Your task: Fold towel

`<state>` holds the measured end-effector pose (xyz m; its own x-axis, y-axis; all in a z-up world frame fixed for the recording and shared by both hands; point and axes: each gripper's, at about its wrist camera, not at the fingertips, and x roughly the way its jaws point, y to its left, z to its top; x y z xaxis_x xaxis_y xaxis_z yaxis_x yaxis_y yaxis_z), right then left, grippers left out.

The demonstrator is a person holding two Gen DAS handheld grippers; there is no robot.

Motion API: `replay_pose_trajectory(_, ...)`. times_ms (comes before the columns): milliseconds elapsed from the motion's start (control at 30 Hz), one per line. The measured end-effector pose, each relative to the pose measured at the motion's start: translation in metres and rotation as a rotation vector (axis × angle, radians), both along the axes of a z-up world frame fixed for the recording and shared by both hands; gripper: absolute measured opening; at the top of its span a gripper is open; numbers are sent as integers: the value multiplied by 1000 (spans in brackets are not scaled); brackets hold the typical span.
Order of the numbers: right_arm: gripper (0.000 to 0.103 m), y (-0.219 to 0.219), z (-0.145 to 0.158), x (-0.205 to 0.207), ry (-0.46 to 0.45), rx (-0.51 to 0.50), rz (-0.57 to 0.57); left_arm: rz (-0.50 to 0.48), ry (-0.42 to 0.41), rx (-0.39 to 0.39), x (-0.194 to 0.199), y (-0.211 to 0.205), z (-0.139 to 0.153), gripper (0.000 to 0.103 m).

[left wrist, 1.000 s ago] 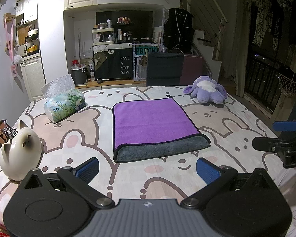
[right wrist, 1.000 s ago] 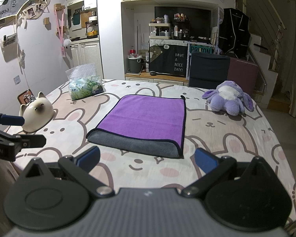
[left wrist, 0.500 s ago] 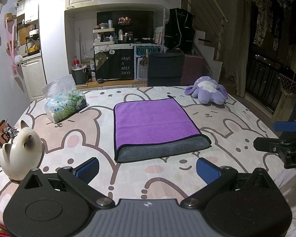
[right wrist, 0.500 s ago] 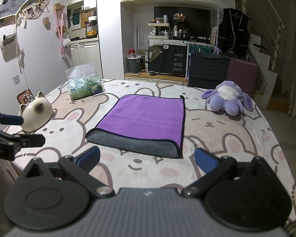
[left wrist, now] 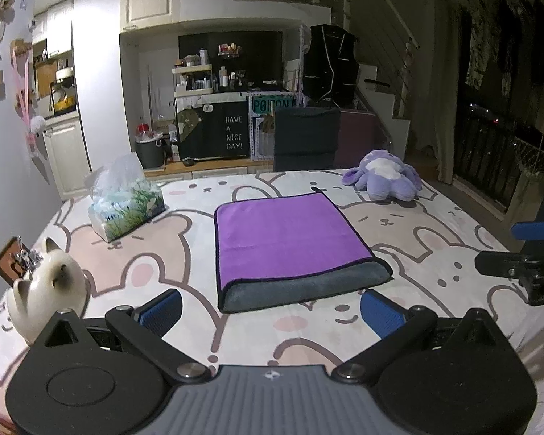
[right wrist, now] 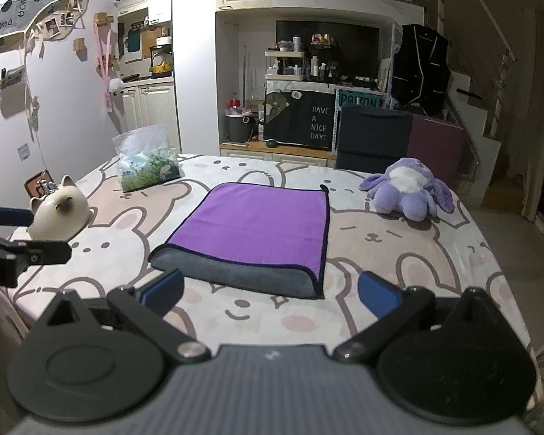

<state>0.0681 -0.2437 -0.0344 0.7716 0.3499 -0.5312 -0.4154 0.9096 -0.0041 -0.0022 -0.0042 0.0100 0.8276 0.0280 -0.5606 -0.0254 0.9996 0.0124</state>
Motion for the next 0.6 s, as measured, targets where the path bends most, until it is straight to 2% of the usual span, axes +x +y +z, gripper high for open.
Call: replay_pose_trajectory(600, 103, 0, 14, 18, -43, 0, 13, -13, -7, 9, 33, 7, 15, 103)
